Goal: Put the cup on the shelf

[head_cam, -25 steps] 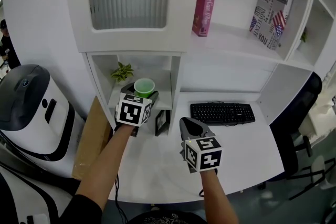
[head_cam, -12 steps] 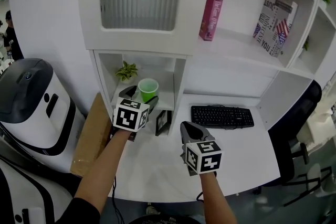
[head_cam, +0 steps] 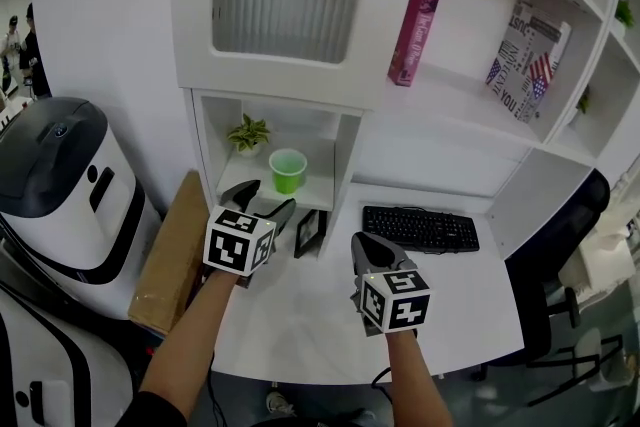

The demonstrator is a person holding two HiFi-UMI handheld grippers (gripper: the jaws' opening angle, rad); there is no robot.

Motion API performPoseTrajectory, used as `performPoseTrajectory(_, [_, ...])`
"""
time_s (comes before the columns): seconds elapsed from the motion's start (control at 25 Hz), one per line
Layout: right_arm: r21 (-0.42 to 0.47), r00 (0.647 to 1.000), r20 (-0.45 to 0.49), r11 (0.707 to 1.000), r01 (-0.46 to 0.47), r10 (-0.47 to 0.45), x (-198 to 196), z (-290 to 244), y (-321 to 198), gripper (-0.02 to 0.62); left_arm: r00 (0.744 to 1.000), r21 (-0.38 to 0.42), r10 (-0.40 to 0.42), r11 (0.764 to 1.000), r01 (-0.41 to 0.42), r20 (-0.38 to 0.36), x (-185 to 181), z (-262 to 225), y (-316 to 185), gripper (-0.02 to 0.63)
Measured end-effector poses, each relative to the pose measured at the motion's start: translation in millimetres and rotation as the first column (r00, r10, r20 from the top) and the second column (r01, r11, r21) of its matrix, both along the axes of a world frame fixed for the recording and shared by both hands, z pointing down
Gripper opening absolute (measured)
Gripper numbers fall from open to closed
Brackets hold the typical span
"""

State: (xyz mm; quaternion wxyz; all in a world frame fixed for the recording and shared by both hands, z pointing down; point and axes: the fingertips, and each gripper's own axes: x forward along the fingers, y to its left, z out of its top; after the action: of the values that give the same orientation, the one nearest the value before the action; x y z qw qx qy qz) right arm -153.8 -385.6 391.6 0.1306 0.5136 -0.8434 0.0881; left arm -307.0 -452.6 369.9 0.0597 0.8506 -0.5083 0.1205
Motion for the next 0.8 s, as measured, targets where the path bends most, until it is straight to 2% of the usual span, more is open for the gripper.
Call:
performPoseTrajectory(0.2, [0.022,1.0,-0.007,1.0,0.02,-0.02,6,-10,1,0.023,1.0,-0.003,-0.015,1.0,0.015,0.0,0,1,16,0.298])
performPoseTrajectory(0.36, [0.046,1.0,-0.005,0.998,0.031,-0.031,19,-19,0,0.023,1.0,0.005,-0.03,1.0,0.03,0.01,7,0,27,0.257])
performPoseTrajectory(0.8, [0.097,0.997,-0.003,0.993,0.071,-0.071,76,-37,-2,0.023,0.998,0.04,-0.069,0.997,0.069,0.0,52,-7,51,0.188])
